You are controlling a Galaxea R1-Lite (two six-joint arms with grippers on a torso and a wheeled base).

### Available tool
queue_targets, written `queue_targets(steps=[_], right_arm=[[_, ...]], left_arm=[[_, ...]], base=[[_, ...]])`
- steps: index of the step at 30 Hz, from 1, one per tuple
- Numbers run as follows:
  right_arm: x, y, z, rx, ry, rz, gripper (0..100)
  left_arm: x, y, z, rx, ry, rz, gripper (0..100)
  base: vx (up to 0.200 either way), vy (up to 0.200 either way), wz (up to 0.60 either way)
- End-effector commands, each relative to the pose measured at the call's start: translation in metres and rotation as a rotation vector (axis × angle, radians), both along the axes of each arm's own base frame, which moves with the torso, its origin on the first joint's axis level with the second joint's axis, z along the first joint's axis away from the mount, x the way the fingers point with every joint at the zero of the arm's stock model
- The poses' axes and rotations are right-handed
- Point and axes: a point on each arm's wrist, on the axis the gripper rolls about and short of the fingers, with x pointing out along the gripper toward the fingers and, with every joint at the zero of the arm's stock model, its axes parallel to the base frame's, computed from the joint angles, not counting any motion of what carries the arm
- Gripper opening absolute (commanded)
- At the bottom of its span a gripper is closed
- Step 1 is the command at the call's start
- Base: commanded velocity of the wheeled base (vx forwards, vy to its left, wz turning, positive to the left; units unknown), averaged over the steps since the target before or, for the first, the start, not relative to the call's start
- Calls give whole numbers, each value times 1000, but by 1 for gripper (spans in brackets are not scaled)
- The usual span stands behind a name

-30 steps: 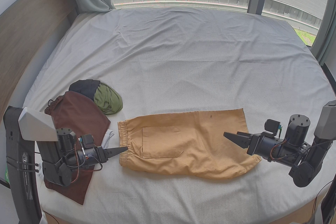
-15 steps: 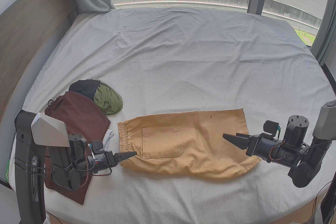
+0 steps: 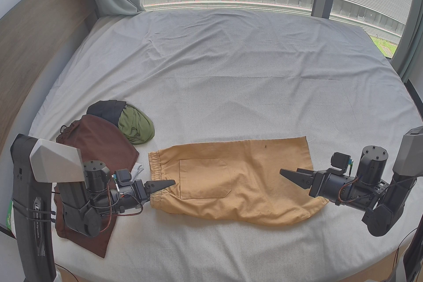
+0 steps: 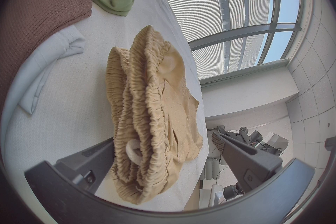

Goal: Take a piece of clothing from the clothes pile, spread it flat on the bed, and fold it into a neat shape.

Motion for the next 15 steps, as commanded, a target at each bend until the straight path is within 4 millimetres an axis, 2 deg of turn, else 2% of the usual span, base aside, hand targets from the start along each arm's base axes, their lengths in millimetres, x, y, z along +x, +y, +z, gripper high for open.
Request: queue_targets(steps=[1,15], right_arm=[[0,0,-1,-2,2,2,100],[0,0,-1,0,1,1,100]], left_arm=[[0,-4,5,2,-18,-1,100],[0,-10,-5,34,-15,21,100]], base=[[0,0,0],[0,0,0]])
